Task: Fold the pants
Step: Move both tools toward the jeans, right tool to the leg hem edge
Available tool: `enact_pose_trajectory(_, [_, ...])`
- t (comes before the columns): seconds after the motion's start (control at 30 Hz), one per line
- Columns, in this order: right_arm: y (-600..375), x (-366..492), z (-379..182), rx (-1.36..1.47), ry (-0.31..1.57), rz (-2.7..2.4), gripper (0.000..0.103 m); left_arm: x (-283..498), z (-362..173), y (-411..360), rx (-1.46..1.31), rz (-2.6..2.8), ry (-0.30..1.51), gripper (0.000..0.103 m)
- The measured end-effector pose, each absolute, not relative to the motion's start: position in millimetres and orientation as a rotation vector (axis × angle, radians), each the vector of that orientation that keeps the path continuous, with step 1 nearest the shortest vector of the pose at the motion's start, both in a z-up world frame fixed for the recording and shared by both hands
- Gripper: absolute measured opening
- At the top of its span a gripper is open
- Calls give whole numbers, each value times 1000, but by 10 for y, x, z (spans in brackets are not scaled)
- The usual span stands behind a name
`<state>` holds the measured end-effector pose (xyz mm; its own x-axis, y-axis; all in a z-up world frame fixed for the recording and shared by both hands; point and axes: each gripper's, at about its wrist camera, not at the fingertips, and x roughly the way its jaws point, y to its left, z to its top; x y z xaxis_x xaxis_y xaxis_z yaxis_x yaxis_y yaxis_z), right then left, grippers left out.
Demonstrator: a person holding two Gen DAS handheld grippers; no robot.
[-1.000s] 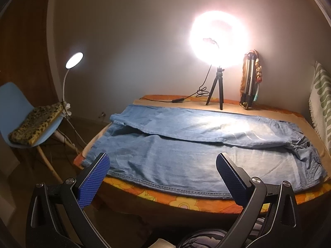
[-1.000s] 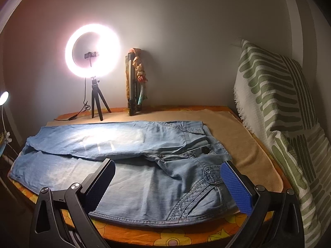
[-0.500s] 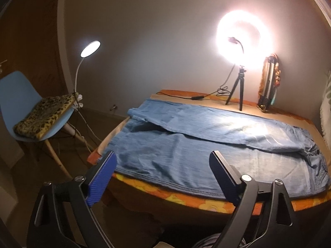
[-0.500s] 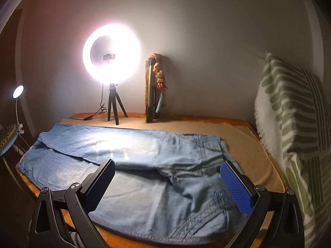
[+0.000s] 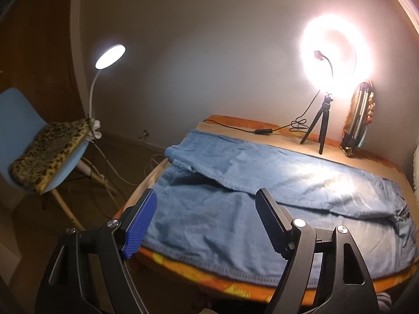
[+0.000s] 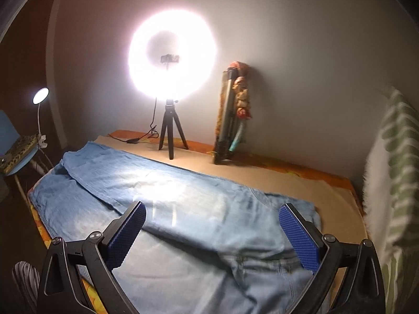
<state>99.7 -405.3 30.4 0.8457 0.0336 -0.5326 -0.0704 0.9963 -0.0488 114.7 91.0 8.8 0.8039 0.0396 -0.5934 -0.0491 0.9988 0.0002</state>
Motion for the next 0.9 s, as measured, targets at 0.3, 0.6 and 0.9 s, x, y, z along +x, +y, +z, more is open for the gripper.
enact_pose_trajectory(0.3, [-4251,2267,122,-100,700,190,96,1959,-176,566,21,-5,719,73])
enact_pose_trajectory(0.6, [-4506,3407,-630,-79,866,223,86,2681,-572,152,51,-59,814,69])
enact_pose_trajectory(0.9, [-4605,4019,-1145,-69,943,291,86,3204,-911,-77,58,-83,887,68])
